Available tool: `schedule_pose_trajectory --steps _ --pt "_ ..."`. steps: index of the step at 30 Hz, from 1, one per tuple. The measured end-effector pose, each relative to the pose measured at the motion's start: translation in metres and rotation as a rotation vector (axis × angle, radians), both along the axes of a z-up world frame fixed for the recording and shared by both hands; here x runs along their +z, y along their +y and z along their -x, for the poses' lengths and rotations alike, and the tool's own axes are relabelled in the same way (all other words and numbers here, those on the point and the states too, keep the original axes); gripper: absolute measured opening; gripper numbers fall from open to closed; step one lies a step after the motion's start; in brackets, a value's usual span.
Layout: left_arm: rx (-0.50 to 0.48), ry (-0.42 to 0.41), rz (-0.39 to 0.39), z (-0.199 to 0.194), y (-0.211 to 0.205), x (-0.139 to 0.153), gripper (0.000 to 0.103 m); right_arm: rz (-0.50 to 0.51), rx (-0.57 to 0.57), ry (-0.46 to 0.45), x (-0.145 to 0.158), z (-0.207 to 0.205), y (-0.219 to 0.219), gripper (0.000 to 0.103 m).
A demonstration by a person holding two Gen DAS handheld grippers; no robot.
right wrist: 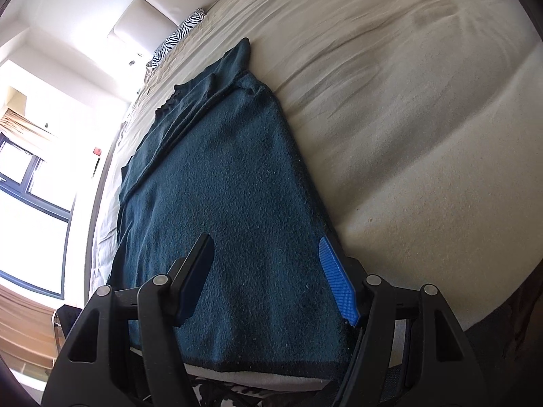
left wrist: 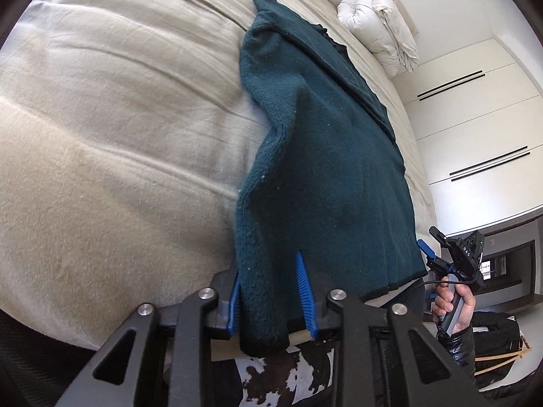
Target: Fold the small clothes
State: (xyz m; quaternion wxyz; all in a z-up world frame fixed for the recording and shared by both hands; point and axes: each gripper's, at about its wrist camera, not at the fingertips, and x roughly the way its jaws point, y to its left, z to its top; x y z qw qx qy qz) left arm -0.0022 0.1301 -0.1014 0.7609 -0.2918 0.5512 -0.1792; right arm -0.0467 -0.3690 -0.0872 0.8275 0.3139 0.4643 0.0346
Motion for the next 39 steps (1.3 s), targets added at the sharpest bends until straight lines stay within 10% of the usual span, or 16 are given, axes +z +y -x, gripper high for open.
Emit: schedule_pose_trajectory --steps 14,29,33,39 --pt "-0.005 0.007 0.000 0.001 -0.003 -0.007 0.011 0.051 0.048 0.123 0.010 0.046 -0.032 0.062" --pt "0.004 0.010 0.002 0.004 -0.002 -0.007 0.011 -0.120 0.070 0.196 -0.023 0.055 -0.035 0.030" --pt "-0.001 0.002 -0.023 0.007 -0.004 -0.003 0.008 -0.114 0.067 0.202 -0.026 0.056 -0.037 0.008" --pt "-0.014 -0.033 -0.044 0.013 -0.003 0.009 0.007 -0.075 0.069 0.170 -0.017 0.060 -0.035 0.006"
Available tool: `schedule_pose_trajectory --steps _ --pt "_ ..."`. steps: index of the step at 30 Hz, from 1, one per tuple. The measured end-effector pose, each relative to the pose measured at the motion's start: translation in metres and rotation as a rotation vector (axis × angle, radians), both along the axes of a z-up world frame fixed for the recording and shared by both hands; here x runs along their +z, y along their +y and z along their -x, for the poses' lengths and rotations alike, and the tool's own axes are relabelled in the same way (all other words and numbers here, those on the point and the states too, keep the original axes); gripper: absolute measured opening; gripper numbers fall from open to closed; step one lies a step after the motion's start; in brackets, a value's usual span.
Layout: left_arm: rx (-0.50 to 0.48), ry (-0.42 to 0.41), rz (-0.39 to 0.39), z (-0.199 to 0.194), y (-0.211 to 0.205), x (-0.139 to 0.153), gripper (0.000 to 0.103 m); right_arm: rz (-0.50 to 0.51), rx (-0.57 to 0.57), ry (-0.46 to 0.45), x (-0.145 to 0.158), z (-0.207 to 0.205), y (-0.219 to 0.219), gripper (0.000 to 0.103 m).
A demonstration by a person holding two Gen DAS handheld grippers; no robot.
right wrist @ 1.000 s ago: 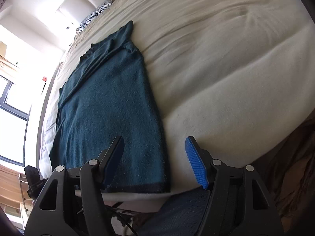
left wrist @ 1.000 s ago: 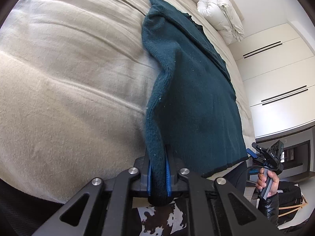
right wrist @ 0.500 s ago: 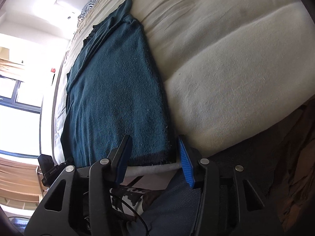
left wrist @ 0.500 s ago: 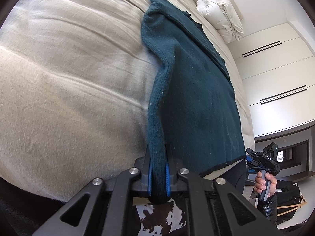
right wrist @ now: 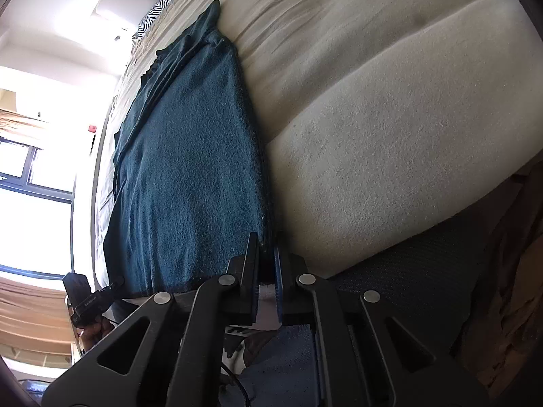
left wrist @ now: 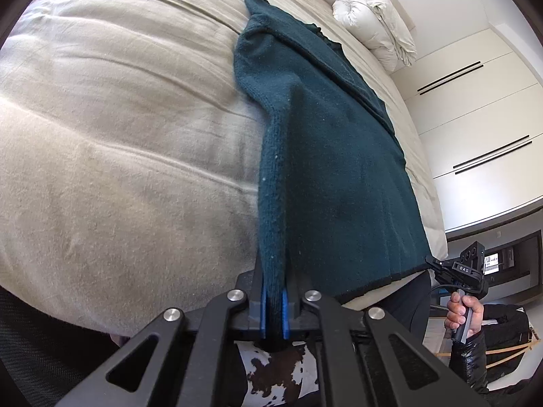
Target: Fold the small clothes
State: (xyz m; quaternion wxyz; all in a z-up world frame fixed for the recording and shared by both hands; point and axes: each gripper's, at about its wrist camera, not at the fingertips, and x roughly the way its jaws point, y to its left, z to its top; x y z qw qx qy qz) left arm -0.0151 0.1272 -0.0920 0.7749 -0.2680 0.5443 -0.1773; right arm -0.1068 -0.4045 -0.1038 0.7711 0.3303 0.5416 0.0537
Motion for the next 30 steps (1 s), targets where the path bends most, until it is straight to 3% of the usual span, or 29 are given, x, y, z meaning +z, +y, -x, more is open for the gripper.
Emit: schedule_pose_trajectory --steps 13,21,30 --pt "0.007 -0.027 0.002 0.013 0.009 0.008 0.006 0.021 0.009 -0.073 0.028 0.018 0.002 0.005" --pt "0.031 -0.037 0.079 0.014 0.015 0.008 0.006 0.002 0.000 -0.091 0.030 0.017 -0.001 0.005" --pt "0.057 -0.050 0.209 0.007 0.024 0.016 0.006 -0.109 -0.047 -0.178 0.051 0.008 -0.007 0.006"
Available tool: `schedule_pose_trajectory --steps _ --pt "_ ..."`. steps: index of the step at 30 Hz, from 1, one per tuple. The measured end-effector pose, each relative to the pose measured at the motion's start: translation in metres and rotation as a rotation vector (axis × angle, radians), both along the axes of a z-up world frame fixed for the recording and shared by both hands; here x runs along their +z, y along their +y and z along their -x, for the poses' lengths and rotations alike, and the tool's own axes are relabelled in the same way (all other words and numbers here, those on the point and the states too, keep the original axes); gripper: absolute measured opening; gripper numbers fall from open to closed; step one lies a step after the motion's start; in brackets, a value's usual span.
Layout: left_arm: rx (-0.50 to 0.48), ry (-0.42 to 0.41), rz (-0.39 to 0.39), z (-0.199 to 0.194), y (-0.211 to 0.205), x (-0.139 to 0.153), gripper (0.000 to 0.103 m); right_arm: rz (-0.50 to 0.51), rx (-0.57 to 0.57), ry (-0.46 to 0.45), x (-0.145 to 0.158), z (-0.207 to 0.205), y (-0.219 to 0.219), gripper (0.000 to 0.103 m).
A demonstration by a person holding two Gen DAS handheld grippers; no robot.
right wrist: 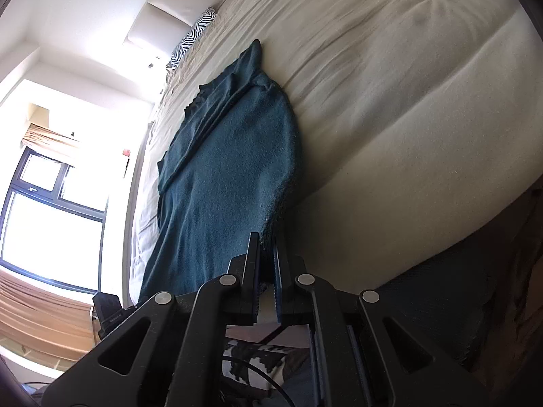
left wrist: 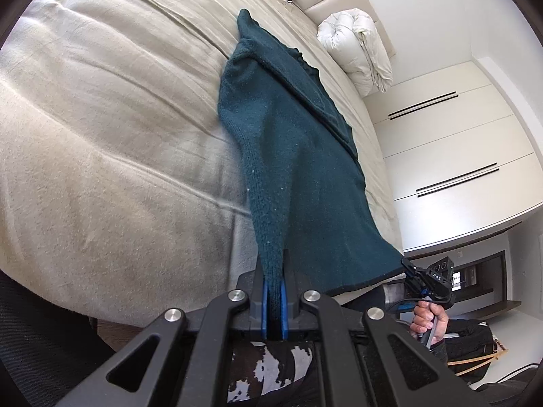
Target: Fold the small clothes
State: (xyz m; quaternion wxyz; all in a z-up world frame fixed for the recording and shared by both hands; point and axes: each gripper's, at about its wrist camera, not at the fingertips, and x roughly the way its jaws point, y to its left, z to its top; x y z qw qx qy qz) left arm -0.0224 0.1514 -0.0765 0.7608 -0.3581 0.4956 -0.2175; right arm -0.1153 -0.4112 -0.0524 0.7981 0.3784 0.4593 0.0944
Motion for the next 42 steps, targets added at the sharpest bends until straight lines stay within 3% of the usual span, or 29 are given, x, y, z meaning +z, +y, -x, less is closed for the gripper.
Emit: schedule_pose_trajectory --steps 19,32,42 --pt "0.116 -0.063 0.253 -0.047 0.025 0.038 0.006 -0.062 -0.045 -0.153 0.053 -0.070 0.004 0.006" --pt "0.171 -0.102 0.277 -0.113 0.038 0.058 0.006 -0.037 -0.087 -0.190 0.072 -0.160 0.001 0.006" --pt "0.177 -0.109 0.266 -0.182 0.039 0.060 0.006 0.030 -0.098 -0.179 0.070 -0.239 0.007 0.006"
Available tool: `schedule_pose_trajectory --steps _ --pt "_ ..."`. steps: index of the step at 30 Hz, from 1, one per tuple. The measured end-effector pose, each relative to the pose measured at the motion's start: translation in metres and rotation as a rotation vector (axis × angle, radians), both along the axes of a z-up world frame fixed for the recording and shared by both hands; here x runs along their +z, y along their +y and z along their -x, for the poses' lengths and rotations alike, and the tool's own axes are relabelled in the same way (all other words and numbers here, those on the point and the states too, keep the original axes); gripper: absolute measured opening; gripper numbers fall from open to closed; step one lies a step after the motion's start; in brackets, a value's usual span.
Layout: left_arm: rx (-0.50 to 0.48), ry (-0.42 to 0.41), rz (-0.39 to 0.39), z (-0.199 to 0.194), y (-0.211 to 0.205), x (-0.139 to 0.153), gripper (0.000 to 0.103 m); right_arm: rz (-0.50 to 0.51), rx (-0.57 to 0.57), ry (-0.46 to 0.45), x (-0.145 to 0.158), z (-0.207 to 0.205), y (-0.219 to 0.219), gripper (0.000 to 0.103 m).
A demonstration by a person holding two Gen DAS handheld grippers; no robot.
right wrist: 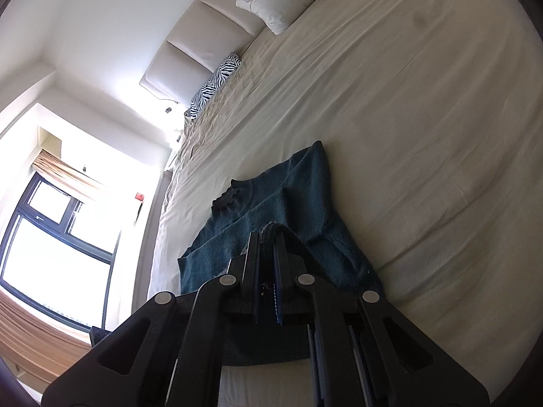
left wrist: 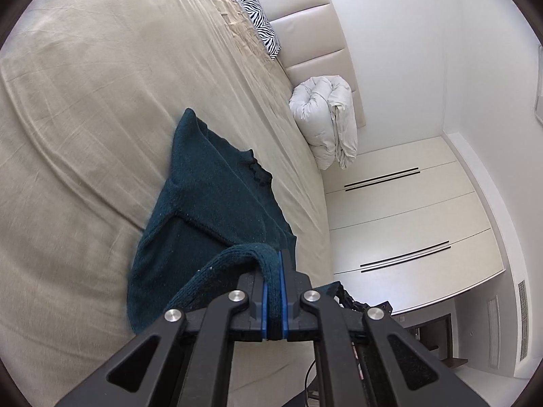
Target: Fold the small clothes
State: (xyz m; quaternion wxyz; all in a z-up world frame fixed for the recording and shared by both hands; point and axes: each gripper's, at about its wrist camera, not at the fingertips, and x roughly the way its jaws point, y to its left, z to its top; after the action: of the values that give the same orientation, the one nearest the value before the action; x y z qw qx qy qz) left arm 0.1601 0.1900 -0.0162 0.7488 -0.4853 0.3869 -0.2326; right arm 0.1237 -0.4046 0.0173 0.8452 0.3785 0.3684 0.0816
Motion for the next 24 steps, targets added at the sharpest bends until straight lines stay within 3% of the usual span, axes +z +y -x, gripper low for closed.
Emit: schedule_pose_trajectory --steps 8,24 --pt "0.010 0.013 -0.006 -0.055 0.005 -0.005 0.006 0.039 -0.017 0.030 -0.016 -0.064 0.002 0.006" --pt "0.051 0.087 -0.015 -0.148 0.006 -0.046 0.006 0.056 -0.056 0.119 -0.073 -0.181 0.006 0.006"
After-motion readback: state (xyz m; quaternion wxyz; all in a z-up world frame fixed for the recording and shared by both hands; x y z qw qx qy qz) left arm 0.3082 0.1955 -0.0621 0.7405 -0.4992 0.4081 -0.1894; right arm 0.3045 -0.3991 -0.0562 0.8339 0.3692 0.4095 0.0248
